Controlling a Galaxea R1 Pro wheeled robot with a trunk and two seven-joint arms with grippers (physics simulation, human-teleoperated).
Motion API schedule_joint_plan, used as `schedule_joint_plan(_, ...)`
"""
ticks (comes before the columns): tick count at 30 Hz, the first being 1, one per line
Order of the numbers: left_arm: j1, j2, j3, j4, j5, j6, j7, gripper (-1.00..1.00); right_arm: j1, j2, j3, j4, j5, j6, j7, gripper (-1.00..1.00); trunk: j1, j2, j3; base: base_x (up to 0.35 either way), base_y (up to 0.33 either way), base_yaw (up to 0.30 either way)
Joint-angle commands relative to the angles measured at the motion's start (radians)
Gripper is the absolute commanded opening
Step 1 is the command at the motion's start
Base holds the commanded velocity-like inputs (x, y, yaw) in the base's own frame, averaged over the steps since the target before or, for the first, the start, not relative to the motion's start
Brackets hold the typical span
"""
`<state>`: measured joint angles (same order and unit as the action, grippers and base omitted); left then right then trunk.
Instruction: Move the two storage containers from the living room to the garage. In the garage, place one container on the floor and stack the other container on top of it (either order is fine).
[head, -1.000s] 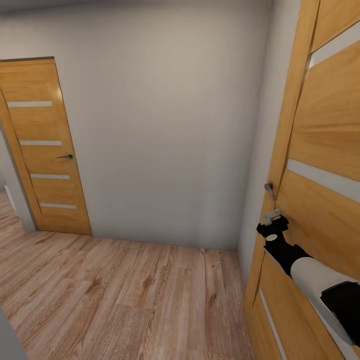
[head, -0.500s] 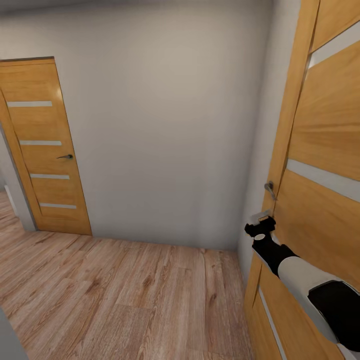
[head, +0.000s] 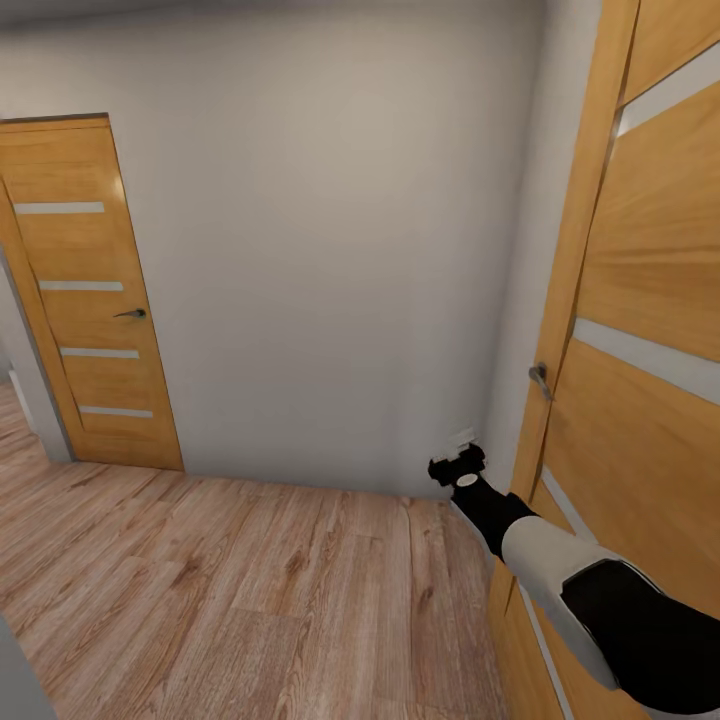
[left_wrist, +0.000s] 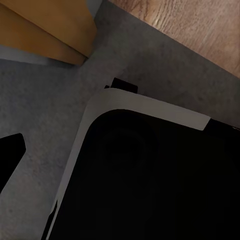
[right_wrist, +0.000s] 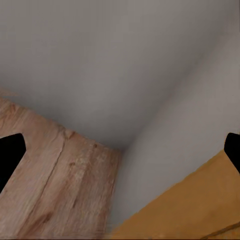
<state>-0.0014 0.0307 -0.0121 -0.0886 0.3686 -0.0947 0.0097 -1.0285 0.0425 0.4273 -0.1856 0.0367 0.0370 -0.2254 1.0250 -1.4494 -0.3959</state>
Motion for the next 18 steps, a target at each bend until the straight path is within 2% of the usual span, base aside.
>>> schedule_joint_plan(1,0.000,0.000,-0.002,-0.001,0.004,-0.002,0.001,1.00,0.002,0.003,0.002,0.023,-0.016,0.003,0.020,1.00,0.000,-0.001,-0.001,0.000,0.000,0.000)
schedule_joint_plan(5,0.000,0.000,-0.002,-0.001,0.003,-0.002,0.001,1.00,0.017,0.006,0.000,0.106,-0.090,-0.012,0.086,1.00,0.000,-0.001,-0.001,0.000,0.000,0.000)
schedule_joint_plan(7,0.000,0.000,-0.004,-0.001,0.002,-0.002,0.001,1.00,0.044,0.002,0.000,0.169,-0.130,-0.036,0.131,1.00,0.000,-0.001,-0.001,0.000,0.000,0.000)
schedule_joint_plan(10,0.000,-0.001,-0.008,-0.002,0.000,-0.002,0.000,1.00,0.122,-0.003,-0.001,0.205,-0.150,-0.043,0.160,1.00,0.000,-0.001,-0.001,0.000,0.000,0.000)
schedule_joint_plan(14,0.000,-0.001,-0.007,-0.002,0.001,-0.002,0.001,1.00,0.223,-0.010,-0.001,0.214,-0.155,-0.044,0.162,1.00,0.000,-0.001,-0.001,0.000,0.000,0.000)
schedule_joint_plan(15,0.000,-0.001,-0.005,-0.002,0.002,-0.002,0.001,1.00,0.272,-0.021,-0.001,0.215,-0.156,-0.045,0.162,1.00,0.000,-0.001,-0.001,0.000,0.000,0.000)
schedule_joint_plan(17,0.000,-0.001,-0.003,-0.001,0.004,-0.002,0.001,1.00,0.436,-0.059,0.000,0.217,-0.169,-0.066,0.165,1.00,0.000,-0.001,-0.001,0.000,0.000,0.000)
schedule_joint_plan(18,0.000,-0.001,-0.003,-0.002,0.005,-0.002,0.001,1.00,0.477,-0.066,0.000,0.217,-0.173,-0.075,0.165,1.00,0.000,-0.001,-0.001,0.000,0.000,0.000)
